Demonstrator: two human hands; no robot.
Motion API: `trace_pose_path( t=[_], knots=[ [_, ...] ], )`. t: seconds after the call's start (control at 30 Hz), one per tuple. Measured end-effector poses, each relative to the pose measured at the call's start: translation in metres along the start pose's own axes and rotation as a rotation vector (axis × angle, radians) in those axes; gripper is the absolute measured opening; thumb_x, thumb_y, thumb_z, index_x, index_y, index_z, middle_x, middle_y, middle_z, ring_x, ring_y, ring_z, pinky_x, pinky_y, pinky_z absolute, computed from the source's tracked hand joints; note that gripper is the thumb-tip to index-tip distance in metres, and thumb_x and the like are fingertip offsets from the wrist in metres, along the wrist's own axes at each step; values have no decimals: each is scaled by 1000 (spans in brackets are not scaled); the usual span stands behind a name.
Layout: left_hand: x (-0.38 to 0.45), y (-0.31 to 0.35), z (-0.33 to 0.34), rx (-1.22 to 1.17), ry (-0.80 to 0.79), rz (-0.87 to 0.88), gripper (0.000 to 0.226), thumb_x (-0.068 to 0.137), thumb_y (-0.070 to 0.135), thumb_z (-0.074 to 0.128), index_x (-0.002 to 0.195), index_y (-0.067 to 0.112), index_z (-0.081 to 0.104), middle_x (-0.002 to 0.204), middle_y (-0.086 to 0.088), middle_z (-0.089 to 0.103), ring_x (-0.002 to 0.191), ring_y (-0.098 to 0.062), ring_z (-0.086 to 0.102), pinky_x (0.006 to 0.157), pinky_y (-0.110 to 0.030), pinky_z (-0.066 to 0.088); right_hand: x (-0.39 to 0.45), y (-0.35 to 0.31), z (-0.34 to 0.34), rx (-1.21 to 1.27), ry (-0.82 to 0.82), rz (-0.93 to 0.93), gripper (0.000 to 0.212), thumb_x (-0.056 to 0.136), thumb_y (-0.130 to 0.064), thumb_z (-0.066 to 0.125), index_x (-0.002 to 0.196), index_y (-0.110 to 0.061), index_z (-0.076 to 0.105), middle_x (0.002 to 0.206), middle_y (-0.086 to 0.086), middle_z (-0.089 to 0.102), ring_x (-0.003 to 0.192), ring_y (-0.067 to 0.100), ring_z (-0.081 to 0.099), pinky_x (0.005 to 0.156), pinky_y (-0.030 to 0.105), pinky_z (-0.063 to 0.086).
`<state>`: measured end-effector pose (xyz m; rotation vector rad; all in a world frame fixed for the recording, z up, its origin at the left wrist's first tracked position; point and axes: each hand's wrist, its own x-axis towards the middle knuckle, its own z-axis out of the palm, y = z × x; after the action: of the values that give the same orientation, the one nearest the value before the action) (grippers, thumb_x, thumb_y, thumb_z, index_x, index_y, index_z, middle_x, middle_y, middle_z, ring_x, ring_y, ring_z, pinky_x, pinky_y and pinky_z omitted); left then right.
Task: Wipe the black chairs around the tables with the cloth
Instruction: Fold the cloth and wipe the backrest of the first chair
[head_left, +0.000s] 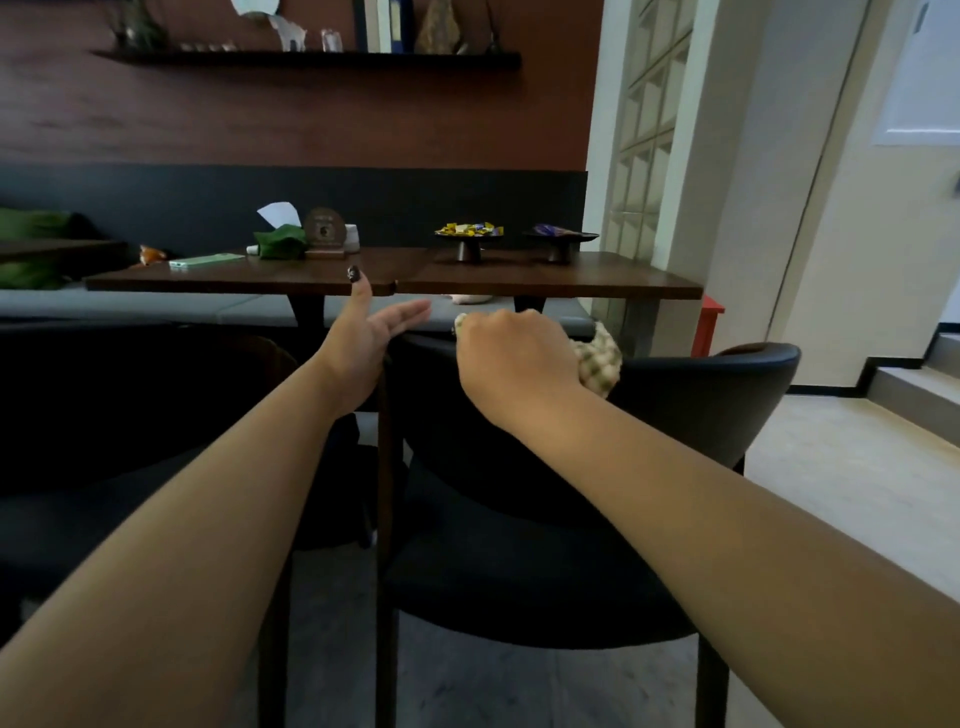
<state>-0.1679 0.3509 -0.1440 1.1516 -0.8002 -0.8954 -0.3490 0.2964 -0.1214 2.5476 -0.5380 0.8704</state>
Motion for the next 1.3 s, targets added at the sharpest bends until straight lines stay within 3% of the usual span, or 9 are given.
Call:
trace_pose_path(
  t=[0.07, 0.33, 0.43, 0.53, 0.8, 0.9, 1.0, 1.13, 1.3],
  knots=[
    [1, -4, 1, 85, 59, 79, 81, 95, 67, 8, 143, 13, 44, 143, -2, 47, 112, -4, 62, 90, -24, 52, 13, -11, 2, 50, -66, 1, 28, 97, -15, 39, 112, -11, 62, 99, 8, 67, 90, 28, 63, 58, 32, 34],
    [12, -13, 10, 273, 248, 70, 63, 97, 67, 14, 92, 29, 64, 71, 11, 73, 60, -2, 69, 46, -14, 49, 73, -9, 11, 552, -398, 238, 21, 92, -15, 51, 106, -4, 62, 108, 11, 63, 98, 27, 60, 73, 31, 45],
    [16, -12, 17, 295, 307, 64, 62, 96, 66, 24, 108, 19, 63, 85, -2, 72, 78, -19, 70, 67, -28, 56, 53, -1, 3, 441, -456, 48, 11, 92, -19, 47, 95, -16, 57, 105, 8, 64, 89, 23, 59, 68, 32, 42],
    [14, -20, 11, 635, 274, 218, 40, 103, 49, 31, 97, 28, 63, 113, -11, 65, 108, -29, 59, 103, -50, 42, 28, 8, -5, 270, -423, -127, 30, 90, -17, 46, 119, -22, 53, 114, 5, 60, 91, 20, 55, 74, 35, 44],
    [-3, -12, 18, 1098, 258, 234, 59, 104, 49, 13, 123, 16, 59, 137, -10, 51, 131, -26, 40, 113, -42, 26, -38, 52, -17, 31, -96, -451, 42, 96, -14, 47, 138, -12, 44, 135, 11, 52, 120, 28, 52, 97, 41, 48],
    [-15, -25, 23, 959, 257, 295, 42, 106, 43, 18, 115, 27, 55, 124, 5, 52, 135, -22, 34, 106, -30, 24, -56, 67, -16, -30, 11, -517, 42, 94, -10, 54, 135, -2, 50, 132, 18, 56, 120, 32, 55, 101, 42, 46],
    [-29, -43, 26, 698, 325, 324, 42, 106, 37, 27, 146, 29, 37, 157, 2, 28, 146, -15, 18, 115, -29, 15, -58, 66, -14, -44, 33, -518, 40, 96, -11, 51, 135, -1, 50, 133, 19, 55, 122, 32, 53, 103, 42, 45],
    [-53, -74, 36, 125, 333, 117, 45, 102, 53, 29, 141, 36, 44, 148, 4, 43, 119, -4, 54, 100, -34, 40, -55, 63, -12, -66, 99, -573, 35, 92, -10, 55, 126, 1, 58, 122, 21, 62, 111, 33, 61, 97, 40, 50],
    [-53, -119, 23, -107, 396, -90, 80, 89, 78, 15, 153, 31, 26, 157, -7, 29, 137, -36, 38, 110, -60, 27, -51, 71, -3, -172, 203, -742, 35, 94, -9, 44, 125, 0, 59, 123, 22, 61, 114, 36, 59, 98, 43, 49]
  ],
)
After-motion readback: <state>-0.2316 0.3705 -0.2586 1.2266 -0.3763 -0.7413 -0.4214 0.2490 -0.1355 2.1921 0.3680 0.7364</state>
